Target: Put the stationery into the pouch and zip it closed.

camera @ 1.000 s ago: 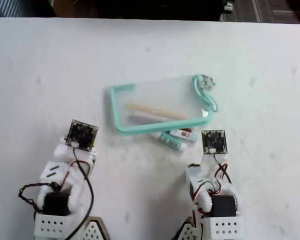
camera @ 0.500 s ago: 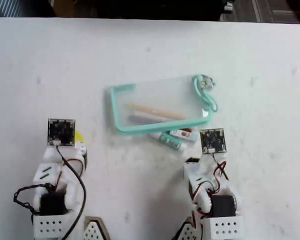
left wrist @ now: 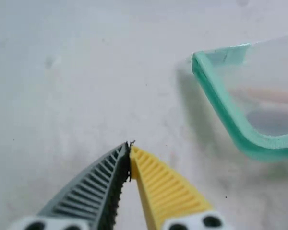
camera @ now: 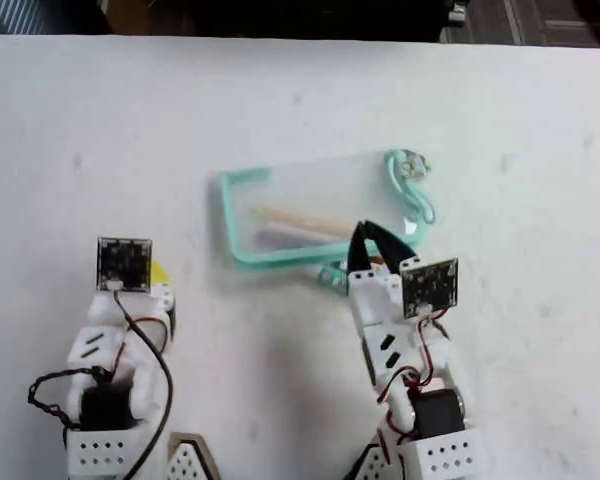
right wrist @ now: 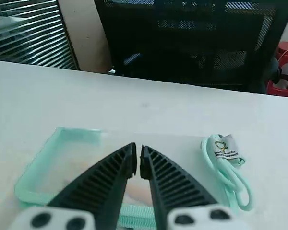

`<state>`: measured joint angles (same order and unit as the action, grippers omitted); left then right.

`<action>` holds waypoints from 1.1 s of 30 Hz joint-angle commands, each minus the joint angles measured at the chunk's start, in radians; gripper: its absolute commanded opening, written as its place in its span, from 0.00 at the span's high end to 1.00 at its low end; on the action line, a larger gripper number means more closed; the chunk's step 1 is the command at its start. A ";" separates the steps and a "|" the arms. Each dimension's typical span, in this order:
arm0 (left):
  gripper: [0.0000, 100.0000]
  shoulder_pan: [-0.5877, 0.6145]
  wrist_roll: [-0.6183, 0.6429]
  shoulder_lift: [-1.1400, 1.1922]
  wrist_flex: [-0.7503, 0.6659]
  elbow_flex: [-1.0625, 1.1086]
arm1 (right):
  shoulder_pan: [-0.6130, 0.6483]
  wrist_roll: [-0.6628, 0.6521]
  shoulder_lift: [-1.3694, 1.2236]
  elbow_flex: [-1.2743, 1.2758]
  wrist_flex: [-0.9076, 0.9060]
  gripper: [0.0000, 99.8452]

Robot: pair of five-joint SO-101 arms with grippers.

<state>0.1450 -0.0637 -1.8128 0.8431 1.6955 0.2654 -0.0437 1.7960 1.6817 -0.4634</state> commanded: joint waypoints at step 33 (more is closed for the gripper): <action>0.98 -0.133 -0.078 -0.010 0.072 -0.058 | -0.160 0.000 0.007 0.008 -0.226 0.98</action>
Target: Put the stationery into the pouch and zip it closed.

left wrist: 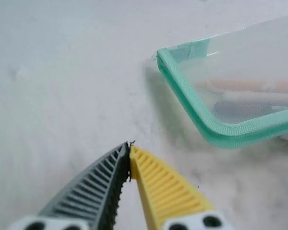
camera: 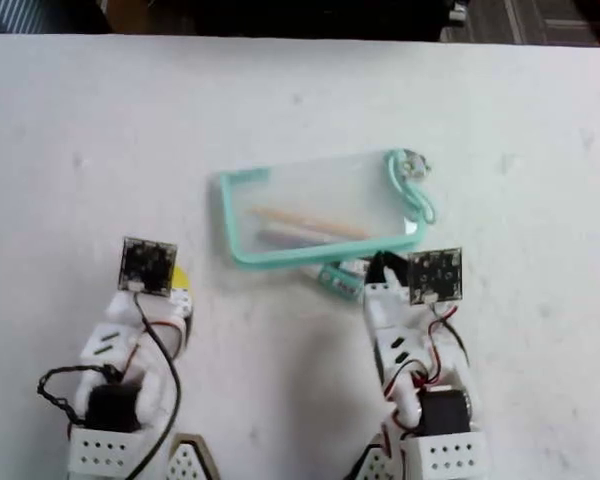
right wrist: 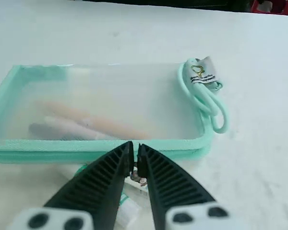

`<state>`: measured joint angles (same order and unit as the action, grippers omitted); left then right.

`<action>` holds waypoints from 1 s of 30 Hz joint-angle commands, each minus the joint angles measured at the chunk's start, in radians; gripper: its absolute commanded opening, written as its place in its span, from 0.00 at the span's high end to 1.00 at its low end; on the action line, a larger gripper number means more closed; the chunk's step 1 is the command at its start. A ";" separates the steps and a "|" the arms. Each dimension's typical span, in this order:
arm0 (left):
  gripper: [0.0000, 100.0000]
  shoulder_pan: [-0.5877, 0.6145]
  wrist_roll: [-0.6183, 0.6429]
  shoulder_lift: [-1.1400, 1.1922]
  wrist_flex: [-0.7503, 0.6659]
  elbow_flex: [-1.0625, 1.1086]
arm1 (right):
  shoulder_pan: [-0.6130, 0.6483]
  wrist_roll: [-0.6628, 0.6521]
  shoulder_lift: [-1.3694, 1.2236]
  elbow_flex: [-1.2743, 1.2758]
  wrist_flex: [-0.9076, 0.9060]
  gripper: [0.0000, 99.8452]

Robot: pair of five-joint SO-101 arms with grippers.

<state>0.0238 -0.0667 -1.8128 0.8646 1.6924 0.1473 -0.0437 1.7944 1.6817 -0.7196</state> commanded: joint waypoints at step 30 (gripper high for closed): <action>0.91 -0.008 0.064 -0.010 0.063 -0.081 | -0.045 -0.287 0.008 0.008 -0.019 0.98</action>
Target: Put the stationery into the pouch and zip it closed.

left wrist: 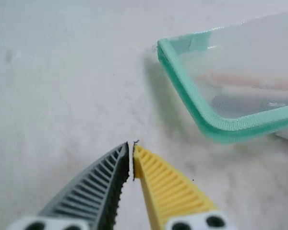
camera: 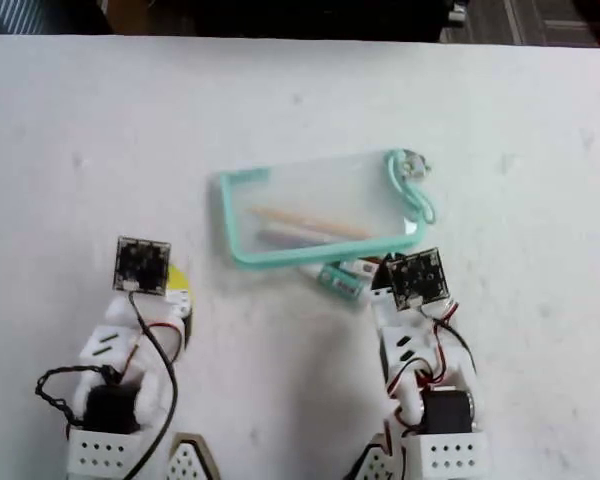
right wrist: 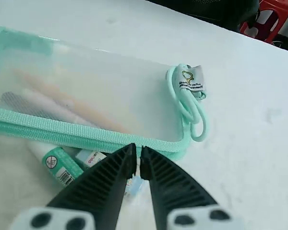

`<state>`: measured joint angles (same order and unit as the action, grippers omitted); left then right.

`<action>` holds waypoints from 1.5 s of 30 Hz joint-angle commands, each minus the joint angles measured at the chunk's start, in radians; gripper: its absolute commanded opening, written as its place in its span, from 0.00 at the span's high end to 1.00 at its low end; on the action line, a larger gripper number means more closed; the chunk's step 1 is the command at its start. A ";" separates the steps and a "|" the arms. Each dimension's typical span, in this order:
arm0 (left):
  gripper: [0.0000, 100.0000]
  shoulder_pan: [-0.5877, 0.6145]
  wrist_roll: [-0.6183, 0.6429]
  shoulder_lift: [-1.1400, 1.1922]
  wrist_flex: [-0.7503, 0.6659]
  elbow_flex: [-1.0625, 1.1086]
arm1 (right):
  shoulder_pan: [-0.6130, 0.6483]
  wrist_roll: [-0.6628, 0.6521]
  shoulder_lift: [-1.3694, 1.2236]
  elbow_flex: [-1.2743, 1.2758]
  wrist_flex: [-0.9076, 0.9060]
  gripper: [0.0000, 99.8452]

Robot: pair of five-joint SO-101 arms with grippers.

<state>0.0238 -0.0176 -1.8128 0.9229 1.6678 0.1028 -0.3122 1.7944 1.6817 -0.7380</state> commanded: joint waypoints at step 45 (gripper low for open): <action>0.98 -0.070 -0.141 -0.010 -0.011 -0.025 | 0.051 0.115 0.007 0.008 -0.027 0.82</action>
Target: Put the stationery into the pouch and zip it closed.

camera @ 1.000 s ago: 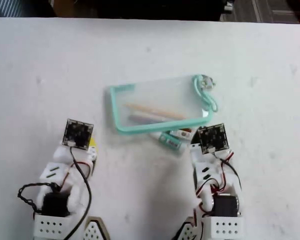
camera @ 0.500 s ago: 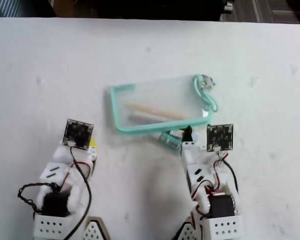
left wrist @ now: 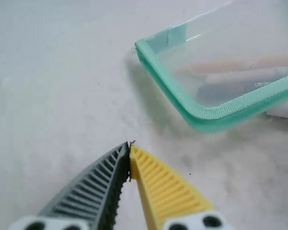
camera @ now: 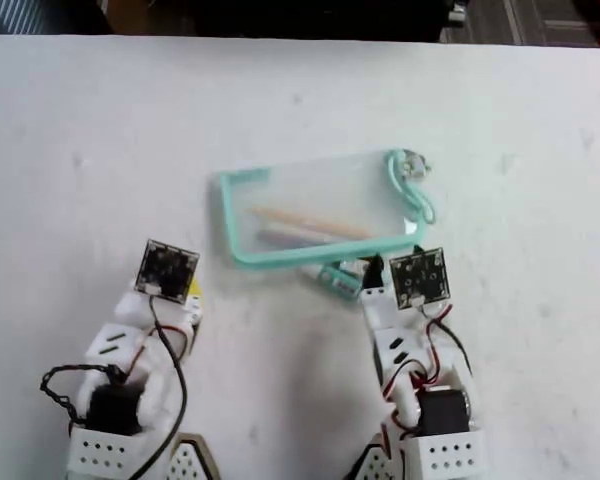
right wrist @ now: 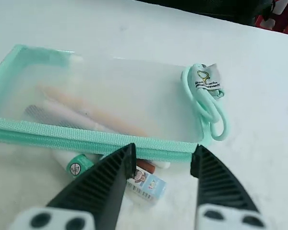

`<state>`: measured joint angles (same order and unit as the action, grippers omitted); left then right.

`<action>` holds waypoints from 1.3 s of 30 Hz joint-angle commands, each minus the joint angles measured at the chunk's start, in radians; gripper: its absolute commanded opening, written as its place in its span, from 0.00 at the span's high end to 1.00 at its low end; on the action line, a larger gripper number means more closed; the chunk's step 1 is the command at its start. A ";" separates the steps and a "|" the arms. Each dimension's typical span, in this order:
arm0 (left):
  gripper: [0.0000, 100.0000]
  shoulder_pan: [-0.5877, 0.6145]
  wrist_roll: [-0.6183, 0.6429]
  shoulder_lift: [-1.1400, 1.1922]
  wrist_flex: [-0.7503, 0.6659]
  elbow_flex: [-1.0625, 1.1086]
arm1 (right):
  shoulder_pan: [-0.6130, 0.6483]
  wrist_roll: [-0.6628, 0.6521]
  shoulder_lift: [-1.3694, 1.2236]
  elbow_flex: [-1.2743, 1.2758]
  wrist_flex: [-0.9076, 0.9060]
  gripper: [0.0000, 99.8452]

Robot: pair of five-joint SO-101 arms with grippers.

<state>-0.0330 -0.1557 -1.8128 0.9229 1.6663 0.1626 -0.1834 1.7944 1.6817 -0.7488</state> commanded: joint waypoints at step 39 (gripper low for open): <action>0.98 -0.085 -0.066 0.348 -0.153 -0.388 | -0.122 -0.084 0.005 0.008 0.004 0.91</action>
<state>-0.1066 -0.1956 -1.6870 0.8170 1.3947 0.0460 -0.2555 1.7944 1.6817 -0.7457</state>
